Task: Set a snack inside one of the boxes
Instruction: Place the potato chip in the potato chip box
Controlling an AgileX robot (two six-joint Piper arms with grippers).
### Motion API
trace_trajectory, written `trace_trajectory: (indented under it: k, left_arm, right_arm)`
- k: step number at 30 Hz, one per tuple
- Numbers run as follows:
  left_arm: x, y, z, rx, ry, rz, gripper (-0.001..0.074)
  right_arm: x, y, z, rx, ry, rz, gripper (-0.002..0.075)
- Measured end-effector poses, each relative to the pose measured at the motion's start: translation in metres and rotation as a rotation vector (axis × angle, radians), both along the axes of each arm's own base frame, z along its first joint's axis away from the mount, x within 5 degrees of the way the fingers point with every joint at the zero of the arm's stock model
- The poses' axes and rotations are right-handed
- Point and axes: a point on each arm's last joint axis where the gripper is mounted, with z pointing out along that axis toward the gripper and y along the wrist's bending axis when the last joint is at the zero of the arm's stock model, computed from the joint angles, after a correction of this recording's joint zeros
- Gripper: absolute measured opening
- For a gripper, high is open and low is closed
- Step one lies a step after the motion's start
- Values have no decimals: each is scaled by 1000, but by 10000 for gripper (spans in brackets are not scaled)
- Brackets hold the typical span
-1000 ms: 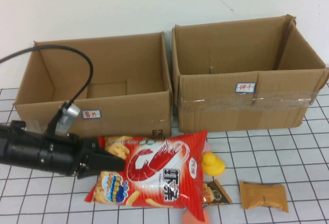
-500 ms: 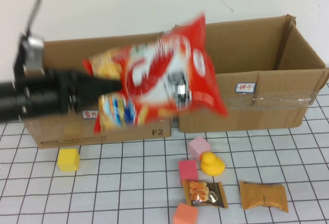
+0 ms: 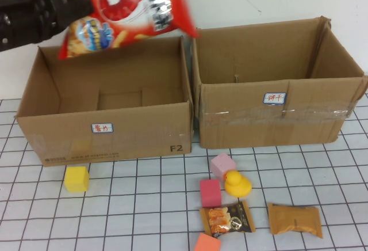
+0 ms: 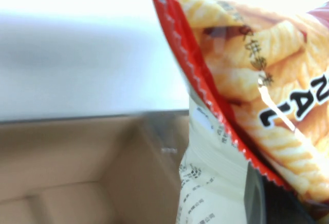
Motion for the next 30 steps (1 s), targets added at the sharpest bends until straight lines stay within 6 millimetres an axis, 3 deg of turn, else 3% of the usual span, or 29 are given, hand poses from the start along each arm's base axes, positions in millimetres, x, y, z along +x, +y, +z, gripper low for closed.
trace_trajectory:
  k: [9, 11, 16, 18, 20, 23, 24, 26, 30]
  left_arm:
    - [14, 10, -27, 222, 31, 58, 101]
    - [18, 13, -32, 250, 38, 82, 167]
    - [25, 20, -38, 275, 43, 163, 510]
    - [25, 20, -38, 286, 36, 161, 602]
    - [25, 19, -38, 292, 31, 150, 646]
    - [23, 17, -37, 288, 31, 125, 634]
    - [21, 16, -34, 286, 25, 109, 598]
    - [15, 15, -26, 286, 4, 99, 507]
    - [-5, 12, 2, 309, -76, 96, 215]
  right_arm:
    - [0, 0, 0, 4, 0, -1, -1]
    - [0, 0, 0, 4, 0, -1, -1]
    - [0, 0, 0, 10, 0, -2, -1]
    - [0, 1, 0, 12, 0, -2, -1]
    - [0, 1, 0, 14, 1, -2, -1]
    - [0, 1, 0, 13, 0, -1, -1]
    - [0, 1, 0, 9, -1, 3, -1]
    - [0, 1, 0, -10, -6, 20, -1]
    - [-1, 3, 0, -38, -13, 74, -1]
